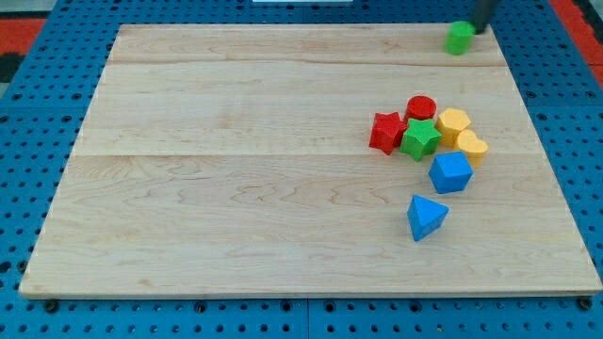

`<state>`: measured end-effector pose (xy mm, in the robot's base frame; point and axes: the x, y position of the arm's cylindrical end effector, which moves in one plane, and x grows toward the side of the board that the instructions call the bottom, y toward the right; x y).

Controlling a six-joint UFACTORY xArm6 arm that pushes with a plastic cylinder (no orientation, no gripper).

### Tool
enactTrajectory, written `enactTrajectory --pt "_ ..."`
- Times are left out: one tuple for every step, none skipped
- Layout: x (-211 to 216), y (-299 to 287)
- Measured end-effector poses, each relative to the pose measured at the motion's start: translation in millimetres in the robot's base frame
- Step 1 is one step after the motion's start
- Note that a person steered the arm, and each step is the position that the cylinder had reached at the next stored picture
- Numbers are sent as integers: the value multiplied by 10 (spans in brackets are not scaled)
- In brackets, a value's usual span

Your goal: Move the green circle below the red star

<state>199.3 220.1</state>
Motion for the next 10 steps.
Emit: enactTrajectory --pt "387 -1088" --pt "854 -1962" --pt "566 -2165" --pt "488 -1172" --pt "362 -574" --pt "878 -628" --pt "844 -300" --pt "855 -131" --pt "1133 -465" --pt "1247 -872"
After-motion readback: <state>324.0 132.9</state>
